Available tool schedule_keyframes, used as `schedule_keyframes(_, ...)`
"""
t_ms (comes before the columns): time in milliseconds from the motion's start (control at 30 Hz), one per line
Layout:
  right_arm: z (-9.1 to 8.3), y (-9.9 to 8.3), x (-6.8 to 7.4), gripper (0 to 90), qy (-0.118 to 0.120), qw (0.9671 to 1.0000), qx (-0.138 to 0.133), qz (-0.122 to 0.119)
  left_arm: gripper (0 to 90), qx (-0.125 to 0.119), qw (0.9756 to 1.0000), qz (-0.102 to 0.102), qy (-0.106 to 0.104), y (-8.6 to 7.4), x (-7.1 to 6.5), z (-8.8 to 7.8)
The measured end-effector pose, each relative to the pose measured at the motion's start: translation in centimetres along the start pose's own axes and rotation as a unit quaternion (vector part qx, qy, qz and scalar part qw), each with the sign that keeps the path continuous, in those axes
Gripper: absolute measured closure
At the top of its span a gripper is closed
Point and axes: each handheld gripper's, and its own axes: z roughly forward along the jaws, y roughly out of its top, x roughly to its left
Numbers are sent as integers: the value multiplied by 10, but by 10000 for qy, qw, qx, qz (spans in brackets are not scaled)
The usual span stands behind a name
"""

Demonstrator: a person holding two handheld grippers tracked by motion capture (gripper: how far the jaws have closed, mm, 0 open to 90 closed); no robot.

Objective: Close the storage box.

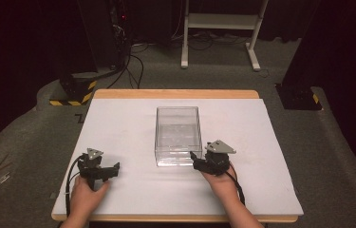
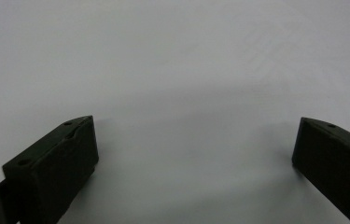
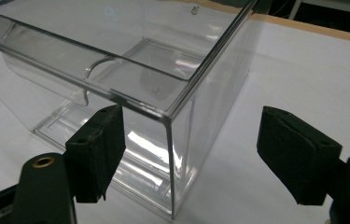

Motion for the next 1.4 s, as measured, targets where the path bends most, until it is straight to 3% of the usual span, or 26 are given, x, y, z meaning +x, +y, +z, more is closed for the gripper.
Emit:
schedule_keyframes(333,-26,-13,-7,242,119,9999,-90,44,6,-1,10000,1,0,0,0,0)
schedule_keyframes(600,-39,-32,-30,246,-175,9997,90,122,6,7,10000,0,-1,0,0,0)
schedule_keyframes(633,-41,-41,-41,247,-300,9992,200,159,6,7,10000,3,3,0,0,0)
schedule_keyframes(867,-52,-67,-67,250,-665,9962,503,270,6,7,10000,4,2,0,0,0)
schedule_keyframes(1000,-59,-78,-76,250,-695,9953,583,330,6,5,10000,7,1,0,0,0)
schedule_keyframes(1200,-60,-80,-69,273,-730,9958,551,24,6,3,10000,14,0,0,0,0)
schedule_keyframes(1400,-61,-80,-75,273,-618,9964,524,242,7,0,10000,16,5,0,0,0)
